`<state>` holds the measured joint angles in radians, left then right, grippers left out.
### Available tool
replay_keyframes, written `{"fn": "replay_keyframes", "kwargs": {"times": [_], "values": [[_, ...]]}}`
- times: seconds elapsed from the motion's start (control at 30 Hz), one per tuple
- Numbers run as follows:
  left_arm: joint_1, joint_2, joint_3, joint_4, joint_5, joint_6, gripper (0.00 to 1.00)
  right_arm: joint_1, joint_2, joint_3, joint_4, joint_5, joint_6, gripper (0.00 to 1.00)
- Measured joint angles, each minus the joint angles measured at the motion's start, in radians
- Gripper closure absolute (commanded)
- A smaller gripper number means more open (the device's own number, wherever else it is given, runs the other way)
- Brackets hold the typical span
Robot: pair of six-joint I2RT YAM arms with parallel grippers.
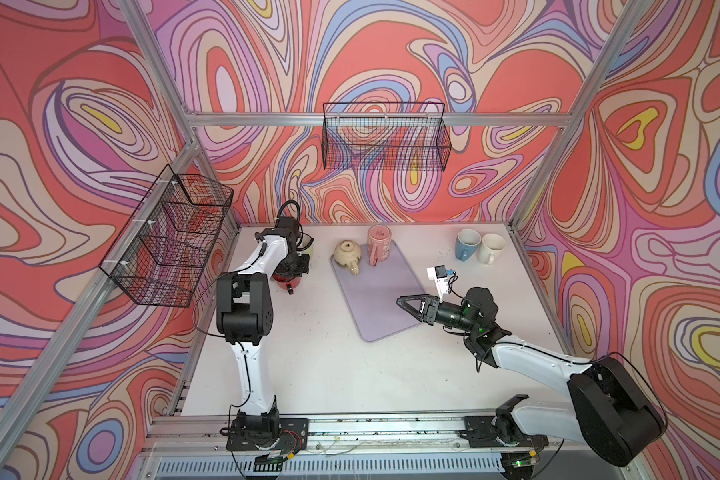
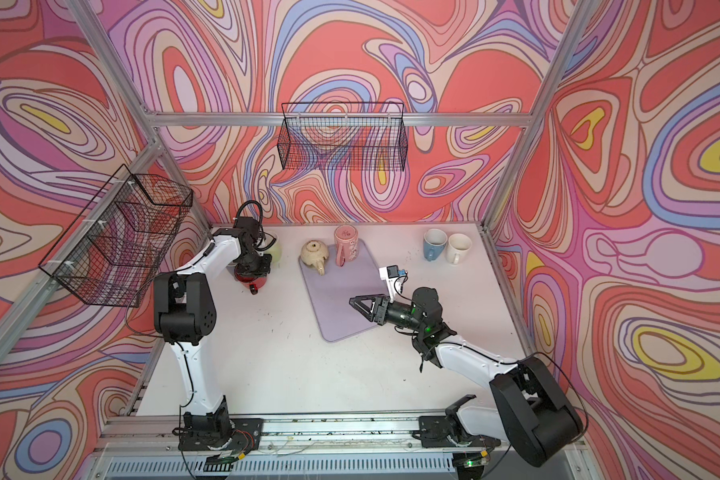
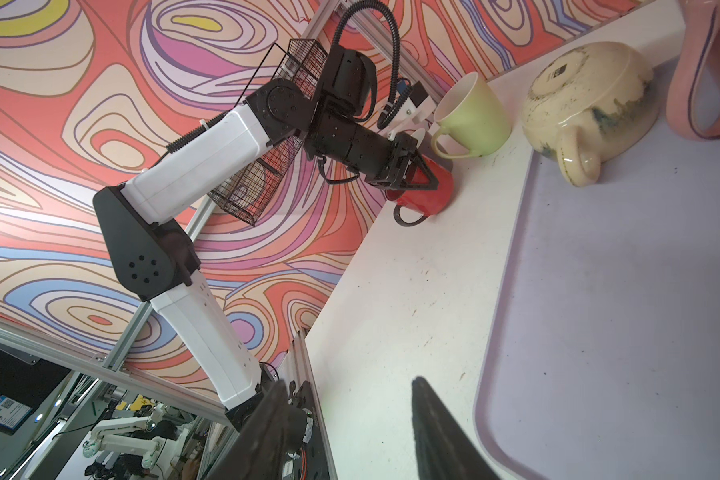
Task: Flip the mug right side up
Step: 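Lower the red mug upright beside the green mug with the left gripper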
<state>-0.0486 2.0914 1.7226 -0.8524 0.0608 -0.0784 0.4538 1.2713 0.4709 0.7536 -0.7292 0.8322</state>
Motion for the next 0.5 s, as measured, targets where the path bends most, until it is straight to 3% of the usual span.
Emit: {"fn": "replay_keyframes", "kwargs": {"times": [0.5], "values": [[0.031,0.083,0.111,-0.014,0.029,0.001,1.00,0.000,0.012,0.000,0.000,0.001,0.000,0.51]]}}
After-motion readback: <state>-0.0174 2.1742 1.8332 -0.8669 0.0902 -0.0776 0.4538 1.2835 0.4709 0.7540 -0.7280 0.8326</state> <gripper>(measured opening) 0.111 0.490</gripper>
